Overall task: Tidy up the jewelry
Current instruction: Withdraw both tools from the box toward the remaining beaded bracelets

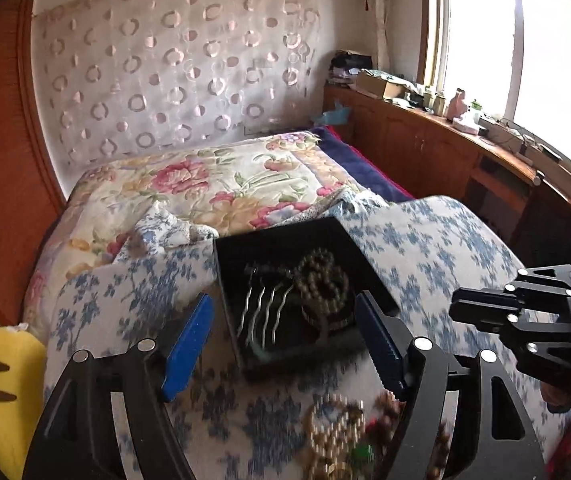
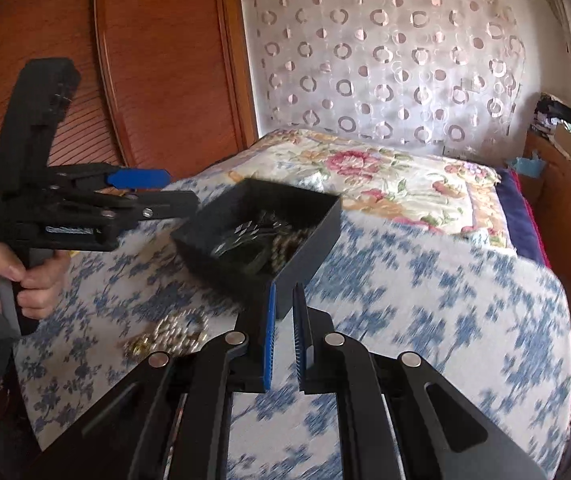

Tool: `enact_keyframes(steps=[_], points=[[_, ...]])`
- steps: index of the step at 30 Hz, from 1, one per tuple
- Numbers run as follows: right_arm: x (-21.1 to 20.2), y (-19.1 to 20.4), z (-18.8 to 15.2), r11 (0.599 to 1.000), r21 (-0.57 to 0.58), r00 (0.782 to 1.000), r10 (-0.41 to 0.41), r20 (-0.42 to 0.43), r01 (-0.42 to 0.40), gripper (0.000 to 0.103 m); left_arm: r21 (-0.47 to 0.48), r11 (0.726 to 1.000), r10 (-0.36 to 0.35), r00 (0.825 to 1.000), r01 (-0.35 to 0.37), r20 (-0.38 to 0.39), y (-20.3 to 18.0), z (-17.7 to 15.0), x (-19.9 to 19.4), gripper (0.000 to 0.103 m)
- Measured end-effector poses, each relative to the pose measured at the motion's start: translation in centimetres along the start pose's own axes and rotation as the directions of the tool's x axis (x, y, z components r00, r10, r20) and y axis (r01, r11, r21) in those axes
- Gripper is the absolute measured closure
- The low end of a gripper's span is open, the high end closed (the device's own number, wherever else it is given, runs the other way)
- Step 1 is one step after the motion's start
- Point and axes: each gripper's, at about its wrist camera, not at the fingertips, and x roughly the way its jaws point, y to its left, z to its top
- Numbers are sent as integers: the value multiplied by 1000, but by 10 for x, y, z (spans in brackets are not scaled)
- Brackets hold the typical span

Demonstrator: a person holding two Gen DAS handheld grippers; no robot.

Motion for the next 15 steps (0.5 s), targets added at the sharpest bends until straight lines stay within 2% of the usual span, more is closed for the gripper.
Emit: enact_keyframes(steps=[7, 12, 15], points=[[2, 19, -32, 1000, 28, 998, -6, -55, 8, 93, -18, 1000, -26, 998, 25, -49, 3, -44, -10, 35], [-2, 31, -46, 999, 36, 996, -9, -85, 12, 93, -31, 998, -55, 992, 52, -113, 1, -67, 0, 56], [-5, 37, -55, 999, 40, 995, -1, -101, 5, 82, -41, 997, -75, 985, 70, -155, -1, -76, 9, 70]])
